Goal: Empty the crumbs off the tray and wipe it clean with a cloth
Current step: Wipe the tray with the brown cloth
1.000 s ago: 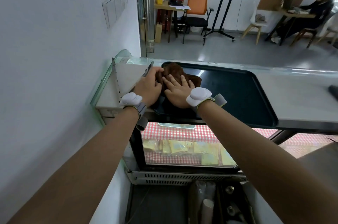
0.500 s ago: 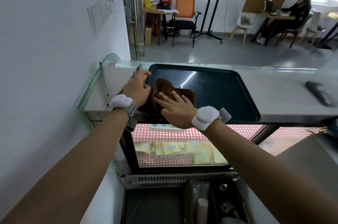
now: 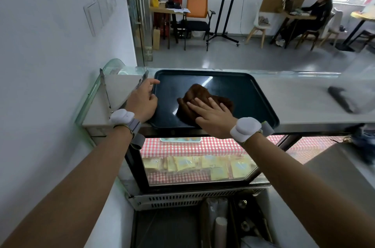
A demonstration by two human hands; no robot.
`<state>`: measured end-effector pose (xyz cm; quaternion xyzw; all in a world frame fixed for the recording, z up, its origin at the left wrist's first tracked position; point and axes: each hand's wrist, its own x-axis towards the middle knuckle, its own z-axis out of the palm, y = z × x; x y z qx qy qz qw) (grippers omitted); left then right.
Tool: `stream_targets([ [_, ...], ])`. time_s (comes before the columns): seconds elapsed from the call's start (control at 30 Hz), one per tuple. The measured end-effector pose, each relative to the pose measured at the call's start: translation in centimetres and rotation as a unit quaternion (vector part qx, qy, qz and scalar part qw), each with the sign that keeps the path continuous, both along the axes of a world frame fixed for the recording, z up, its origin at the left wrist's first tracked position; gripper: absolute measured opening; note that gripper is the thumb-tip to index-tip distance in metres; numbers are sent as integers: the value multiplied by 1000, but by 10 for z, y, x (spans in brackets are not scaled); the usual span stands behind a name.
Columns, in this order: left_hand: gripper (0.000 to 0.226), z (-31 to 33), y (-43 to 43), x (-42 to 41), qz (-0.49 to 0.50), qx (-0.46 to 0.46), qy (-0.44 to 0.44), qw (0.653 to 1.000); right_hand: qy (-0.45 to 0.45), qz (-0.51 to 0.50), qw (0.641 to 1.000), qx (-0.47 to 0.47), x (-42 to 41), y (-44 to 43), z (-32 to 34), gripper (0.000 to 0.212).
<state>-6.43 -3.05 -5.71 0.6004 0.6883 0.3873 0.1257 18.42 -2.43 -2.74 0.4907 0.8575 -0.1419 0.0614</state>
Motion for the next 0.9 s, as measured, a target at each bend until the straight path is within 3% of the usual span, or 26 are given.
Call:
stream_targets([
  [0.4, 43, 1, -2, -2, -15, 9, 2, 1000, -25, -142, 990, 5, 103, 40, -3, 57],
  [0.63, 46, -5, 1, -6, -25, 12, -13, 1000, -26, -161, 986, 29, 101, 39, -9, 56],
  [0.77, 47, -6, 3, -7, -25, 17, -14, 999, -29, -159, 986, 40, 100, 36, -12, 69],
  [0.9, 47, -4, 2, -7, -14, 15, -36, 999, -15, -156, 985, 67, 97, 38, -14, 63],
])
